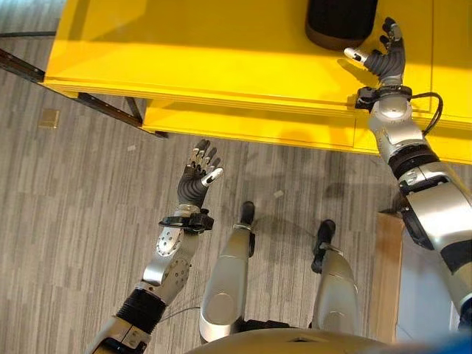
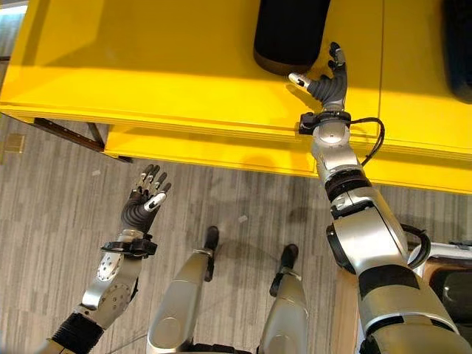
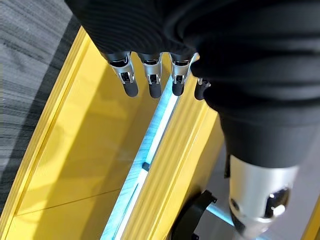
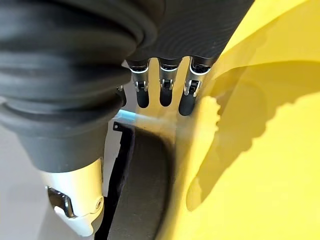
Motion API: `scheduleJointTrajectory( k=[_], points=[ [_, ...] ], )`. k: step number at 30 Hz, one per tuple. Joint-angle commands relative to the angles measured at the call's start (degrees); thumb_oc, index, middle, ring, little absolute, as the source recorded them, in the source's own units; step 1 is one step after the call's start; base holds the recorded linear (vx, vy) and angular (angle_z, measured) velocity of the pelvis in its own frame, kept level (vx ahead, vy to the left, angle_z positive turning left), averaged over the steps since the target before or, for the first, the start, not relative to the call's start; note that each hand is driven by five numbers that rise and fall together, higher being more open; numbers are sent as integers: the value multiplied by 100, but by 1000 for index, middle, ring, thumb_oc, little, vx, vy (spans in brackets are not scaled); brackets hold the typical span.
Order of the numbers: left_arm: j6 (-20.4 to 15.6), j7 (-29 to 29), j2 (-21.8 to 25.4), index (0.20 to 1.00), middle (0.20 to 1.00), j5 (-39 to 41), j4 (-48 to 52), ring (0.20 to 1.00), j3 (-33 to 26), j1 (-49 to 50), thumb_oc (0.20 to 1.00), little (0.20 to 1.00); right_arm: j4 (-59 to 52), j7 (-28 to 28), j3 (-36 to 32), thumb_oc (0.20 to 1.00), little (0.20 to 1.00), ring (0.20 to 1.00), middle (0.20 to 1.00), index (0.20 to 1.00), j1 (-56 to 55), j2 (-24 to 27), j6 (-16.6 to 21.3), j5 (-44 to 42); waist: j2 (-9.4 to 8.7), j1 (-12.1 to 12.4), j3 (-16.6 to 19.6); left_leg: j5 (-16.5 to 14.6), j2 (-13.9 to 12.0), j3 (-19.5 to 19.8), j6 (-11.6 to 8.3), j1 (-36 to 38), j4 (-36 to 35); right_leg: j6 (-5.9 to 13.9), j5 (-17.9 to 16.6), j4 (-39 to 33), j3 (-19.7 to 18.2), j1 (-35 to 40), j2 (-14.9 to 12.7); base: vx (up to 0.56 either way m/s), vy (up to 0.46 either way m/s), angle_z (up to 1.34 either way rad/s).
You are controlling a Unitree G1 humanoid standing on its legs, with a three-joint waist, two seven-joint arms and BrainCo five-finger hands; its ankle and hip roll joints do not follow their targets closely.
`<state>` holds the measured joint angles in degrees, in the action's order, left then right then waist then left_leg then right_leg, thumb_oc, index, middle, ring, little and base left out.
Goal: Move parts from the plastic box to the shelf.
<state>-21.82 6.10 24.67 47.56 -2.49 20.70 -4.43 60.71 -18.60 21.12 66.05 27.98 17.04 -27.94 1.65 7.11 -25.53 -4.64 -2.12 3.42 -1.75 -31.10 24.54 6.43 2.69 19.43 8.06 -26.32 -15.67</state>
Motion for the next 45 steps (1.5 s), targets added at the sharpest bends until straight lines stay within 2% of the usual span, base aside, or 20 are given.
scheduleJointTrajectory(
  k=[1, 11, 18, 21, 25, 28, 30, 36, 37, 38, 39, 42, 43, 45],
  points=[
    [-323, -180, 42, 1000, 1000, 32, 349, 1000, -377, 39, 1000, 1000, 28, -1, 14, 1000, 1000, 1000, 1000, 1000, -519, 133, -133, -166, 51, 100, -426, 291, -293, 363, -341, -31, -59, -18, 413, 932, -161, 316, 3, -24, 8, -11],
    [-259, -285, 33, 1000, 1000, 61, 347, 1000, -588, 204, 1000, 1000, -2037, 222, -74, 1000, 1000, 1000, 1000, 1000, -1760, 107, 57, 38, -15, -141, -395, 323, -404, 260, -386, 333, -157, -31, 386, 865, -264, 523, 56, -15, -9, -11],
    [-203, -394, -24, 1000, 1000, -6, 301, 1000, -715, 223, 1000, 1000, -3420, 591, -279, 1000, 1000, 1000, 1000, 1000, -2997, 39, 186, -17, -68, -318, -202, 411, -505, 223, -419, 618, -389, -18, 320, 664, -305, 680, 122, 11, -19, -9],
    [-195, -451, -55, 1000, 1000, -37, 278, 1000, -827, 241, 1000, 1000, -4088, 882, -333, 1000, 1000, 1000, 1000, 1000, -3728, -97, 225, -84, -100, -415, -50, 507, -630, 156, -445, 884, -652, -6, 258, 451, -337, 807, 200, 40, -31, -20],
    [-169, -511, -127, 1000, 1000, -74, 233, 1000, -947, 287, 1000, 1000, -4715, 1179, -369, 1000, 1000, 1000, 1000, 1000, -4418, -239, 234, -243, -121, -507, 164, 673, -801, 58, -478, 1227, -1042, 6, 154, 144, -366, 978, 342, 48, -36, -20],
    [-124, -666, -259, 1000, 1000, -109, 193, 1000, -1153, 438, 1000, 1000, -5368, 1646, -461, 1000, 1000, 1000, 1000, 1000, -5250, -351, 229, -538, -166, -645, 561, 939, -1078, -116, -528, 1795, -1668, 15, 51, -245, -435, 1236, 595, 101, -82, -32],
    [-107, -710, -287, 1000, 1000, -151, 184, 1000, -1220, 471, 1000, 1000, -5628, 1739, -531, 1000, 1000, 1000, 1000, 1000, -5507, -307, 215, -572, -161, -705, 704, 1036, -1183, -184, -556, 1986, -1880, 18, 28, -368, -456, 1340, 667, 61, -57, -26],
    [-45, -754, -381, 1000, 1000, -222, 152, 1000, -1318, 590, 1000, 1000, -6021, 2017, -641, 1000, 1000, 1000, 1000, 1000, -6012, -302, 189, -916, -85, -809, 1024, 1232, -1403, -349, -621, 2377, -2230, -42, 94, -354, -543, 1468, 878, 28, -60, -19],
    [-7, -766, -433, 1000, 1000, -250, 121, 1000, -1362, 649, 1000, 1000, -6200, 2107, -730, 1000, 1000, 1000, 1000, 1000, -6234, -283, 182, -1098, -52, -867, 1137, 1284, -1539, -421, -649, 2513, -2266, -105, 211, -218, -567, 1487, 973, 23, -61, -15],
    [-7, -765, -433, 1000, 1000, -250, 121, 1000, -1362, 649, 1000, 1000, -6201, 2107, -730, 1000, 1000, 1000, 1000, 1000, -6234, -283, 182, -1098, -52, -866, 1137, 1284, -1539, -422, -650, 2515, -2267, -106, 211, -217, -568, 1487, 973, 56, -172, -20],
    [53, -801, -529, 1000, 1000, -290, 65, 1000, -1394, 742, 1000, 1000, -6417, 2187, -891, 1000, 1000, 1000, 1000, 1000, -6485, -268, 189, -1202, -5, -928, 1268, 1425, -1708, -417, -676, 2649, -2295, -220, 394, 34, -584, 1514, 1143, 34, -113, -16],
    [79, -818, -590, 1000, 1000, -283, 65, 1000, -1383, 803, 1000, 1000, -6540, 2237, -949, 1000, 1000, 1000, 1000, 1000, -6553, -189, 215, -1275, 45, -939, 1305, 1612, -1805, -350, -687, 2687, -2328, -298, 498, 188, -616, 1474, 1273, 4, -135, -11],
    [117, -860, -663, 1000, 1000, -276, 6, 1000, -1363, 846, 1000, 1000, -6583, 2229, -1007, 1000, 1000, 1000, 1000, 1000, -6627, -144, 241, -1297, 58, -950, 1352, 1884, -1877, -329, -720, 2681, -2396, -380, 552, 190, -628, 1487, 1395, 0, -127, -17],
    [139, -878, -699, 1000, 1000, -269, -19, 1000, -1340, 850, 1000, 1000, -6588, 2223, -1045, 1000, 1000, 1000, 1000, 1000, -6648, -137, 243, -1331, 64, -948, 1374, 2012, -1895, -330, -722, 2671, -2419, -407, 551, 132, -607, 1535, 1423, 21, -135, -12]
  ],
)
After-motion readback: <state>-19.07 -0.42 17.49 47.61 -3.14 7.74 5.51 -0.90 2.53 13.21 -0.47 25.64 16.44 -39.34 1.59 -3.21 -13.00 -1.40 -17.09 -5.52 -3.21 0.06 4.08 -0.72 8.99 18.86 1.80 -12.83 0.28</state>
